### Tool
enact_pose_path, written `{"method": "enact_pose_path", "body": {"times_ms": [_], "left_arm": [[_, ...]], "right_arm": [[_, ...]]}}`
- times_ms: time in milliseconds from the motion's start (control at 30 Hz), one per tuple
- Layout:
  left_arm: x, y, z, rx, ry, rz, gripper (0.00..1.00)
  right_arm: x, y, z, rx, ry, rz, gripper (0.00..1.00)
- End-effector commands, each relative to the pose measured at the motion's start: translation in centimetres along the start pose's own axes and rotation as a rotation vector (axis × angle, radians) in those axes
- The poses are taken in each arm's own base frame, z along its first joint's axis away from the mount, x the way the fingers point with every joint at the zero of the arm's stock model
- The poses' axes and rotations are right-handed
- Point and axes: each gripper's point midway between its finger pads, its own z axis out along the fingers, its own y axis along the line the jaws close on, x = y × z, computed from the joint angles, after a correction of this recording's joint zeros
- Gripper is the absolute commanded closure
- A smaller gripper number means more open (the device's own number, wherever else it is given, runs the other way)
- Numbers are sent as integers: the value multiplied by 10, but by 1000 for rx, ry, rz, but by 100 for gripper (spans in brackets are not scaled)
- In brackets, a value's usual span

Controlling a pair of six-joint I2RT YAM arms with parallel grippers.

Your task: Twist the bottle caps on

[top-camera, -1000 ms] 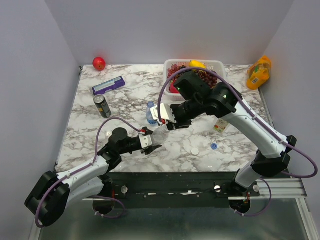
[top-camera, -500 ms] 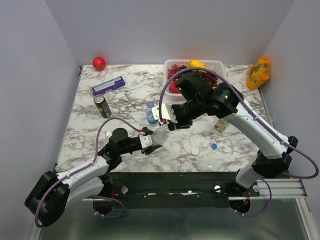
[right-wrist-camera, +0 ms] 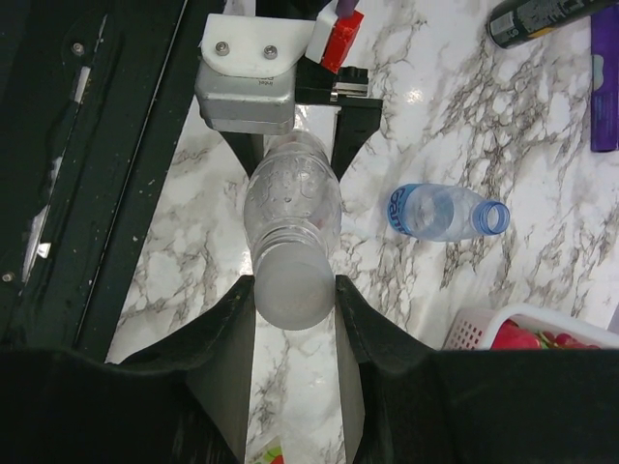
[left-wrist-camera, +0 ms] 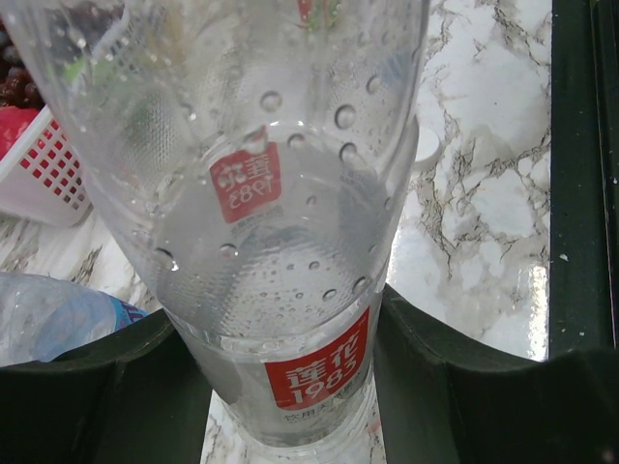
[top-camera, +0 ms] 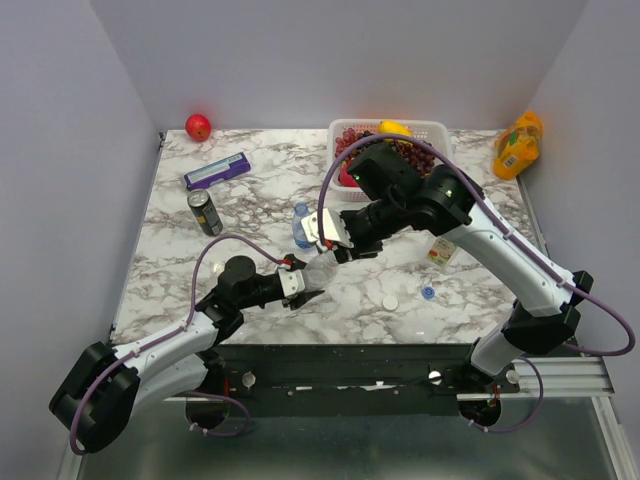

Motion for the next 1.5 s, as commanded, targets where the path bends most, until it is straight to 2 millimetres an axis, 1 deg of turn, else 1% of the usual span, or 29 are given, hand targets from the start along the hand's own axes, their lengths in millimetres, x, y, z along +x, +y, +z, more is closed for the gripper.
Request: {"method": "enact_pose_path", "body": {"times_ms": [0, 367, 433, 600, 767, 900, 967, 1033, 1067, 1200, 1267, 1300, 1367, 1433, 1467], "left_arm": [[-33, 13, 4, -34, -95, 69, 100], [-34, 20, 3, -77, -97, 34, 100], [-37, 24, 3, -104, -109, 19, 100], [-41, 28, 2, -131, -130, -3, 100], [-46, 31, 0, -154, -150, -2, 100], [-53, 39, -4, -202, -189, 27, 100], [-54, 49, -8, -266, -192, 28, 100], [-55, 57, -11, -318, -197, 14, 100], [-53, 64, -13, -363, -187, 5, 100], [-51, 79, -19, -467, -167, -36, 100], [-53, 81, -19, -493, -154, -43, 100], [-52, 88, -22, -540, -149, -54, 100], [-52, 90, -23, -559, -150, -62, 100], [-55, 92, -23, -573, -158, -83, 100], [-54, 95, -24, -595, -155, -96, 100]], "right_arm": [[13, 22, 4, -109, 55, 26, 62], [16, 29, 6, -152, 64, 15, 61], [17, 31, 6, -160, 66, 17, 61], [19, 35, 7, -171, 74, 34, 61], [21, 34, 9, -166, 85, 60, 61], [27, 32, 14, -151, 116, 139, 61], [33, 32, 18, -149, 143, 173, 62], [39, 26, 23, -115, 180, 248, 62], [39, 26, 25, -110, 183, 273, 62], [42, 26, 31, -93, 210, 400, 62], [44, 25, 34, -94, 223, 424, 62], [43, 24, 35, -86, 225, 449, 62], [48, 21, 40, -77, 258, 489, 64], [52, 16, 42, -40, 288, 572, 66], [55, 14, 48, -34, 305, 616, 66]]}}
